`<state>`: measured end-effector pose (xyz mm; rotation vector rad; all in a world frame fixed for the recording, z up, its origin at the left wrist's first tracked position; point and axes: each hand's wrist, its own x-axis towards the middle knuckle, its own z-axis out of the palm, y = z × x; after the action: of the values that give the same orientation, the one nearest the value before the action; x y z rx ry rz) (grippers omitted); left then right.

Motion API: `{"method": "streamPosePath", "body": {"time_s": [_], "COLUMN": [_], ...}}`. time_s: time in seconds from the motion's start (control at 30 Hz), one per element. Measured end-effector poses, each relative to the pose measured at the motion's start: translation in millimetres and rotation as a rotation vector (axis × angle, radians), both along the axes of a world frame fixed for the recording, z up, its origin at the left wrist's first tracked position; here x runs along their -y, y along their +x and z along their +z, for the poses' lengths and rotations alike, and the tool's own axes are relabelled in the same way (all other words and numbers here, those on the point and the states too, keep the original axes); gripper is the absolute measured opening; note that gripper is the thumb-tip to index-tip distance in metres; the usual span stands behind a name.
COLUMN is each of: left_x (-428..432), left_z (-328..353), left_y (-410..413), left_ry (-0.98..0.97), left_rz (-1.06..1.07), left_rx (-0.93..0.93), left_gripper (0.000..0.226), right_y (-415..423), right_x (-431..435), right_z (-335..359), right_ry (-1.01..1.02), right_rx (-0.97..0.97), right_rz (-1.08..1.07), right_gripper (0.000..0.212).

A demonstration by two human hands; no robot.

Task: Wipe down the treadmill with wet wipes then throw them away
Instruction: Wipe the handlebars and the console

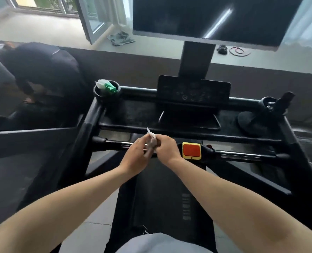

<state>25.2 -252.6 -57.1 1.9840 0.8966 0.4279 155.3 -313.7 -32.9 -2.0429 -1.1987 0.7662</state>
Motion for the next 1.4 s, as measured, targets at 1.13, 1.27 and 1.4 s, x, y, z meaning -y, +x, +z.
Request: {"method": "streamPosePath", "body": {"time_s": [1.13,1.27,1.4], "left_x": [217,197,178], "left_z": [35,23,8], "left_y": [376,403,425], "left_ry": [-0.836,-0.491,-0.065], "left_rz": [-0.093,-0.252,-0.449], "left_rx": [0.177,0.136,0.002], "left_gripper": [0.018,0.029,0.048], "right_y": [307,335,374], "right_x": [251,240,230], "right_z": [-5,-6,-11], "right_ry": [0.210,0.227,0.291], "right_rx": [0.083,0.148,0.321], "right_rz": [-0.599,-0.708,-0.908], "right_gripper": [0.030,0.019,0.025]}}
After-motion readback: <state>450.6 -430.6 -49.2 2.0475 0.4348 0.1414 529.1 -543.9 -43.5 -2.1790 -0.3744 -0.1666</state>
